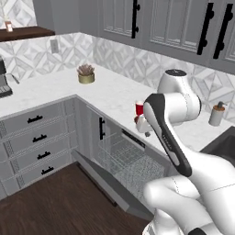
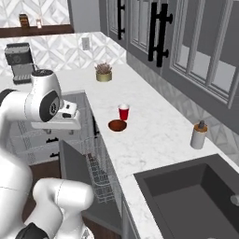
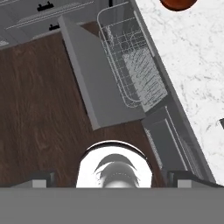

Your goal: Pick up the cup and bowl from the counter, place them in the dishwasher, and close the dishwasher door.

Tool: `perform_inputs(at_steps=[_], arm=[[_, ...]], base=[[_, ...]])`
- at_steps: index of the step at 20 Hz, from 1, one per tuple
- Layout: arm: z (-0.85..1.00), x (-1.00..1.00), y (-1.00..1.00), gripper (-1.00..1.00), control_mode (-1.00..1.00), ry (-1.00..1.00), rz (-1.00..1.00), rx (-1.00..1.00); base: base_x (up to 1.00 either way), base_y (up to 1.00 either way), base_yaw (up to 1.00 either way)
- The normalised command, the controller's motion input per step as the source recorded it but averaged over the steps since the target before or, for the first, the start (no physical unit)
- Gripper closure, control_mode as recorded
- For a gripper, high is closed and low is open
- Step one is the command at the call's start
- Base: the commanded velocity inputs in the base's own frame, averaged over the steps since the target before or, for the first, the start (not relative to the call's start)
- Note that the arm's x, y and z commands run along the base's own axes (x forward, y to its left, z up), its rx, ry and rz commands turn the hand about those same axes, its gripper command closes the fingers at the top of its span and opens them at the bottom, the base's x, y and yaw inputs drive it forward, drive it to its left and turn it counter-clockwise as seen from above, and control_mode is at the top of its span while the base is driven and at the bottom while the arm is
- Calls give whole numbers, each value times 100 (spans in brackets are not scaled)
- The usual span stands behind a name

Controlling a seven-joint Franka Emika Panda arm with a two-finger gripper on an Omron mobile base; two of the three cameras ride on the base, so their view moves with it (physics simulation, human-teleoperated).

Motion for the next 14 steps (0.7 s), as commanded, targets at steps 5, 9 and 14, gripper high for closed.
perform_inputs(at_steps=[5, 9, 14], arm=[[-3, 30, -6, -100, -100, 5, -2, 0], [-12, 87, -5, -100, -100, 2, 0, 0], [-24, 75, 2, -100, -100, 0, 1, 0]], base=[[10, -1, -8], [0, 0, 0], [0, 0, 0]])
